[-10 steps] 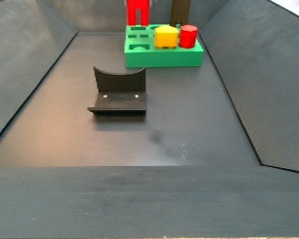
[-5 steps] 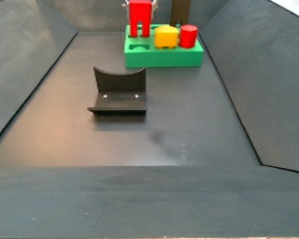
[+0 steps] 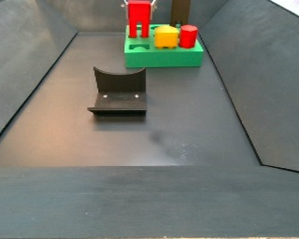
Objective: Pick up the double-square object. Move up. Move to above the board. Insert the double-square object.
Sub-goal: Insert the double-square object.
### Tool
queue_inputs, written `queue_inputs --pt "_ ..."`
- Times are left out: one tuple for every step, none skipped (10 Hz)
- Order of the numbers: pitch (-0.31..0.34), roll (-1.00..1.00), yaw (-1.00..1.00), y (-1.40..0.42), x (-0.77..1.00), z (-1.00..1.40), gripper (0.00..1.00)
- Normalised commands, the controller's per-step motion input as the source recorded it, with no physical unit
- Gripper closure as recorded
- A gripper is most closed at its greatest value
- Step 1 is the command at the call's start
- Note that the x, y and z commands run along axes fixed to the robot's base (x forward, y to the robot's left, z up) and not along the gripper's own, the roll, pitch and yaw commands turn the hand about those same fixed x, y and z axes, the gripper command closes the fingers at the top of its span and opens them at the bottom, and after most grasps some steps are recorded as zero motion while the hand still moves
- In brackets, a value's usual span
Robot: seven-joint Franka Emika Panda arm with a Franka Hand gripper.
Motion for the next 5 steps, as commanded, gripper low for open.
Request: queue_inputs --pt "-0.031 0.0 -0.02 0.09 0.05 -0.25 1.0" --pt "0.0 0.01 0.0 0.0 0.0 0.0 1.0" --pt "-0.04 0.01 0.0 -0.03 -0.1 -0.16 1.0" --pt "-0.029 0.0 -0.01 -0.21 0.0 -0.27 1.0" --pt "0.0 0.06 -0.1 -0.26 0.2 -0.25 1.0"
